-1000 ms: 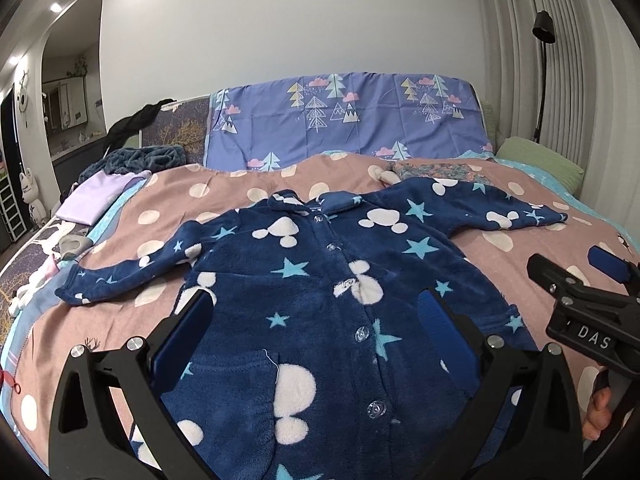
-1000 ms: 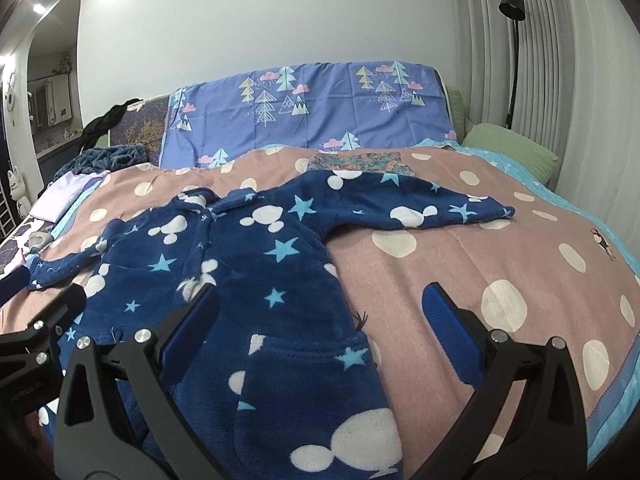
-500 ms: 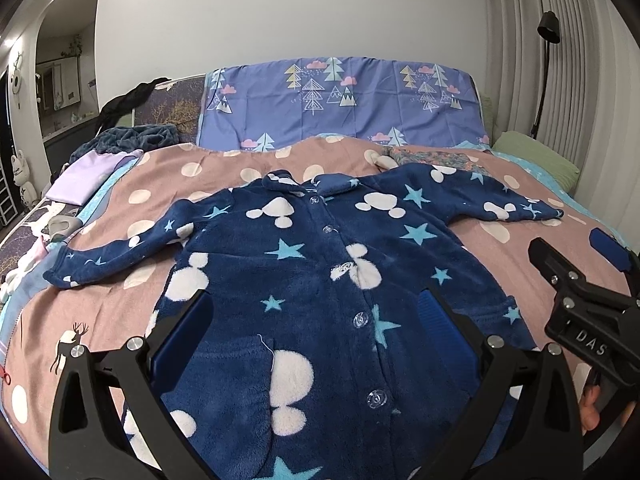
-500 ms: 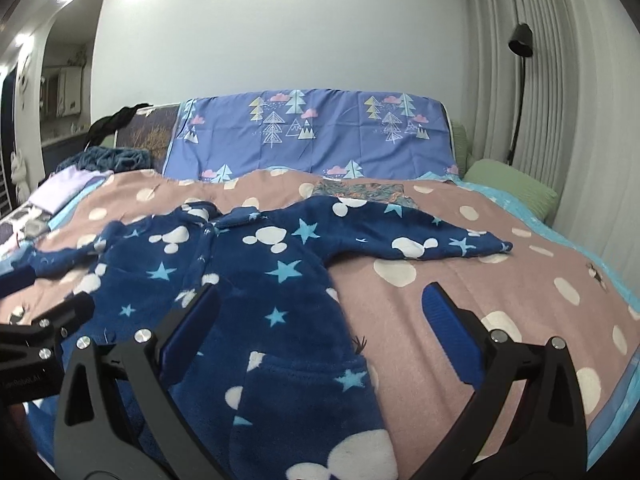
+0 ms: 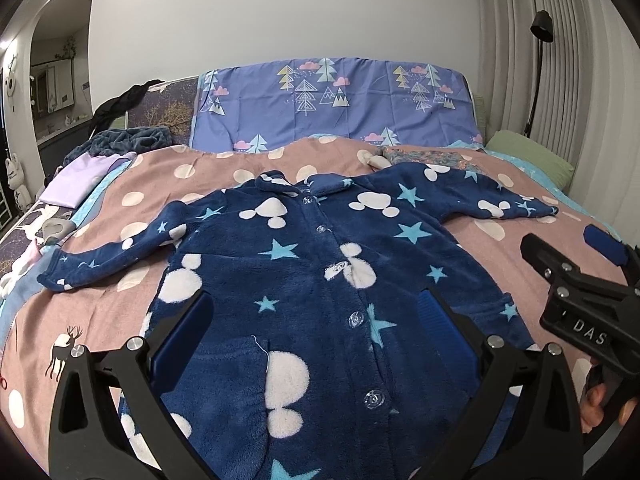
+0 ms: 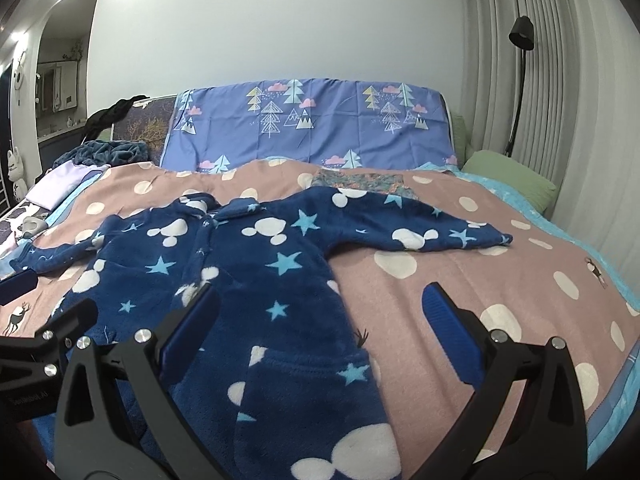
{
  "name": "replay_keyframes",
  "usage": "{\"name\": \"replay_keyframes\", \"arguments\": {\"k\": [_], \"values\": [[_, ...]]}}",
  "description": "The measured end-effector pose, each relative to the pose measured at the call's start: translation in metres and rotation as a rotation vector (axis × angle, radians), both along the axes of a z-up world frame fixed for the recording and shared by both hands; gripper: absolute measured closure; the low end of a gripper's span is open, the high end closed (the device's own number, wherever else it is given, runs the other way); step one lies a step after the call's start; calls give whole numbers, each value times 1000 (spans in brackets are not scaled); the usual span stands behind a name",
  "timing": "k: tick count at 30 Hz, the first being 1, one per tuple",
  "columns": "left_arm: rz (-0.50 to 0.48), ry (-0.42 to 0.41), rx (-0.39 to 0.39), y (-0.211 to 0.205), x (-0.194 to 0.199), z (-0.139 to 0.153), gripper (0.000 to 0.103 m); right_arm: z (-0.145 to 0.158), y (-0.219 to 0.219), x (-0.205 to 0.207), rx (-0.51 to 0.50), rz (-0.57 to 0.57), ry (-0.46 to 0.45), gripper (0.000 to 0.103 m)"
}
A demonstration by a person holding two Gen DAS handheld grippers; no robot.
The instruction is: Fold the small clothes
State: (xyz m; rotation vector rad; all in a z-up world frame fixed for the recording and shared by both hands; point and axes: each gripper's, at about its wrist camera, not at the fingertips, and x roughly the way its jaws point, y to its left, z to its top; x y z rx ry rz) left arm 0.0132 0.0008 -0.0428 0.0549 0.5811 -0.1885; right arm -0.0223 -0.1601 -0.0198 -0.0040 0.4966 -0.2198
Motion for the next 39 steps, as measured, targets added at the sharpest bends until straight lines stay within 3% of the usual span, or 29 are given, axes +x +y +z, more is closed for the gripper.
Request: {"name": "replay_keyframes", "arguments": {"k": [13, 30, 39], "values": [[15, 27, -19, 10, 16, -10, 1, 0, 3, 7, 2, 3, 13, 2], [44, 59, -49, 29, 42, -20, 1, -11, 11, 43, 18, -21, 110, 2], [53, 99, -79, 43, 61, -30, 1, -17, 18, 63, -30, -28, 148, 2]]}}
